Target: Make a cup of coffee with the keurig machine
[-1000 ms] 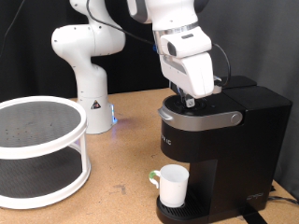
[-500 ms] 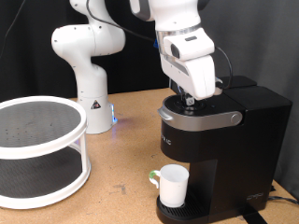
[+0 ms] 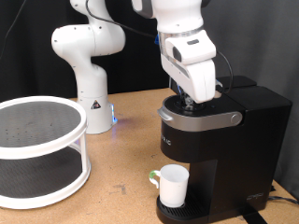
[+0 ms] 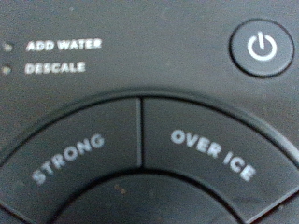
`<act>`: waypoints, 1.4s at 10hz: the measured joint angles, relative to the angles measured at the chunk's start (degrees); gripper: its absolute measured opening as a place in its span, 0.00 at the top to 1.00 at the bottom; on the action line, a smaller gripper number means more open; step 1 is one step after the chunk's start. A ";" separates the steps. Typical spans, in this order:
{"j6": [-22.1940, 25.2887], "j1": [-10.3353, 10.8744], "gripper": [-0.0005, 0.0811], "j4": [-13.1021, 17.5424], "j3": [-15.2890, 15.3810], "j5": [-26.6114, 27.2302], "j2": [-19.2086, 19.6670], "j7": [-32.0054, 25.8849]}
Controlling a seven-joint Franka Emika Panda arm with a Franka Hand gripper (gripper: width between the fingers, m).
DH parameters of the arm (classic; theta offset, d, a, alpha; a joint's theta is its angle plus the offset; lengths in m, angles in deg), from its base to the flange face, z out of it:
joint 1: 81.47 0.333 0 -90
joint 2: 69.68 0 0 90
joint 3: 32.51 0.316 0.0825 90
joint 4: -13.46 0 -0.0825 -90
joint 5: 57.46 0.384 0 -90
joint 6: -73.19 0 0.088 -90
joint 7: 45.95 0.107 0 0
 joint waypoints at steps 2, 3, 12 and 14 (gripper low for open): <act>1.79 -0.02 0.99 1.08 -0.15 0.06 0.69 0.31; 3.14 -0.07 0.99 2.05 -0.27 0.17 1.32 0.37; 10.70 -0.72 0.99 7.59 -0.47 0.55 5.13 0.60; 10.70 -0.72 0.99 7.60 -0.47 0.55 5.13 0.60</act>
